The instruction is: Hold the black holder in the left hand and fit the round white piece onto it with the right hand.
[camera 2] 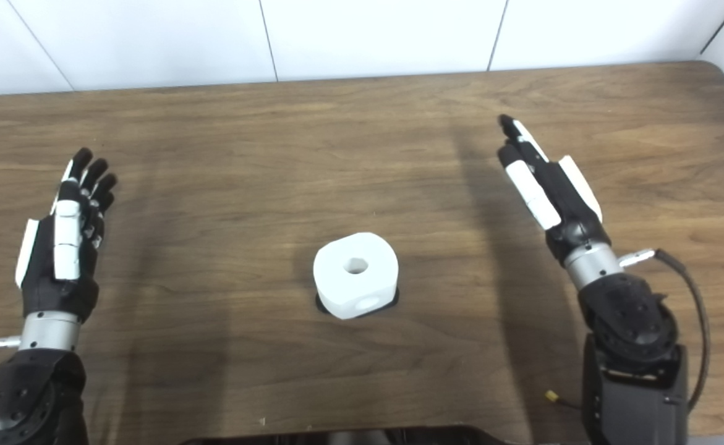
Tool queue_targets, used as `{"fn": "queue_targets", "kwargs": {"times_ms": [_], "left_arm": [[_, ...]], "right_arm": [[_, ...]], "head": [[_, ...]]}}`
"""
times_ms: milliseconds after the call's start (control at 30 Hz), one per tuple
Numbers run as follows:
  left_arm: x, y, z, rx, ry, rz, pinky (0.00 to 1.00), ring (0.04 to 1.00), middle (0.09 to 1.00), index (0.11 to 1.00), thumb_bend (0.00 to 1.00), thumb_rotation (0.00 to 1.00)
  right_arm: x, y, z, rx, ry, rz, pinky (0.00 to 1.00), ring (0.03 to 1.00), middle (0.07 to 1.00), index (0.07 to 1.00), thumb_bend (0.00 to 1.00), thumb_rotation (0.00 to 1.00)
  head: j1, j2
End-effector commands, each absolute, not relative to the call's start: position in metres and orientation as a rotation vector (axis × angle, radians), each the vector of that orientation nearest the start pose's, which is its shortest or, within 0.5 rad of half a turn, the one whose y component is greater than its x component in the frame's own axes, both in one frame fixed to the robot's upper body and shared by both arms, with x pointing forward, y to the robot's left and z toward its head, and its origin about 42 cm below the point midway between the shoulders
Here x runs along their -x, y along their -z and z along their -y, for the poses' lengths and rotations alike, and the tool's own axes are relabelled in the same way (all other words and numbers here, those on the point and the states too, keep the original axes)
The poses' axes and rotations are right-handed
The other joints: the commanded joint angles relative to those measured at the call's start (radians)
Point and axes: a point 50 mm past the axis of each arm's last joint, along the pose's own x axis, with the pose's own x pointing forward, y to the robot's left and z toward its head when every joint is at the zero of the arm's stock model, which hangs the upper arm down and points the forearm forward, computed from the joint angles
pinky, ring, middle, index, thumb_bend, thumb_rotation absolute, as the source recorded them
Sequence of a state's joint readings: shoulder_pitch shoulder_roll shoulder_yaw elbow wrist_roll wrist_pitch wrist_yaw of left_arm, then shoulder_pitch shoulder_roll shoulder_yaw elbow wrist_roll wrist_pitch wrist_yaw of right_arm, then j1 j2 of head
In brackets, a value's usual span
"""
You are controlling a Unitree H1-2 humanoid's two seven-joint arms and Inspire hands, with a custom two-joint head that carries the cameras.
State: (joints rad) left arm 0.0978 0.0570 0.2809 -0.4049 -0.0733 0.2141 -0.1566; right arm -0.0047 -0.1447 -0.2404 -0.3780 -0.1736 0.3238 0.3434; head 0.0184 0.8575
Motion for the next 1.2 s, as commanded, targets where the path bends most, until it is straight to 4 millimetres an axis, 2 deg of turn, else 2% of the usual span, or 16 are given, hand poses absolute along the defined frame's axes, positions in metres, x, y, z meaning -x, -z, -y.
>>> {"fn": "queue_targets", "kwargs": {"times_ms": [0, 200, 400, 567, 867, 1000, 1167], "left_arm": [[-0.235, -0.178, -0.302, -0.039, -0.13, 0.173, 1.0, 0.994, 0.999, 1.0, 0.64, 0.93], [-0.229, -0.172, -0.305, -0.038, -0.128, 0.14, 1.0, 1.0, 1.0, 1.0, 0.63, 0.9], [-0.221, -0.17, -0.303, -0.027, -0.132, 0.106, 1.0, 1.0, 1.0, 1.0, 0.58, 0.91], [-0.218, -0.169, -0.307, -0.004, -0.132, 0.097, 1.0, 1.0, 1.0, 1.0, 0.52, 0.9], [-0.223, -0.165, -0.314, -0.002, -0.139, 0.1, 1.0, 1.0, 0.992, 0.987, 0.53, 0.91], [-0.226, -0.162, -0.317, 0.011, -0.152, 0.106, 1.0, 0.98, 0.96, 0.951, 0.53, 0.86], [-0.23, -0.157, -0.32, 0.009, -0.165, 0.114, 1.0, 0.986, 0.965, 0.947, 0.52, 0.84]], "right_arm": [[-0.268, -0.193, 0.3, 0.307, -0.015, 0.11, 1.0, 1.0, 1.0, 1.0, 0.58, 1.0], [-0.261, -0.174, 0.299, 0.252, 0.033, 0.111, 1.0, 1.0, 1.0, 1.0, 0.58, 1.0], [-0.254, -0.166, 0.296, 0.226, 0.045, 0.109, 1.0, 1.0, 1.0, 1.0, 0.56, 1.0], [-0.249, -0.161, 0.294, 0.212, 0.056, 0.112, 1.0, 1.0, 1.0, 1.0, 0.59, 1.0], [-0.248, -0.155, 0.289, 0.18, 0.095, 0.127, 1.0, 0.99, 0.987, 0.998, 0.64, 1.0], [-0.251, -0.15, 0.286, 0.171, 0.107, 0.134, 1.0, 0.978, 0.971, 0.989, 0.62, 1.0], [-0.252, -0.146, 0.281, 0.163, 0.123, 0.144, 1.0, 0.966, 0.955, 0.974, 0.59, 1.0]], "head": [[0.0, 0.002], [0.0, 0.005], [-0.011, 0.005], [-0.012, 0.003], [-0.011, -0.011], [-0.017, -0.029], [-0.032, -0.051]]}}
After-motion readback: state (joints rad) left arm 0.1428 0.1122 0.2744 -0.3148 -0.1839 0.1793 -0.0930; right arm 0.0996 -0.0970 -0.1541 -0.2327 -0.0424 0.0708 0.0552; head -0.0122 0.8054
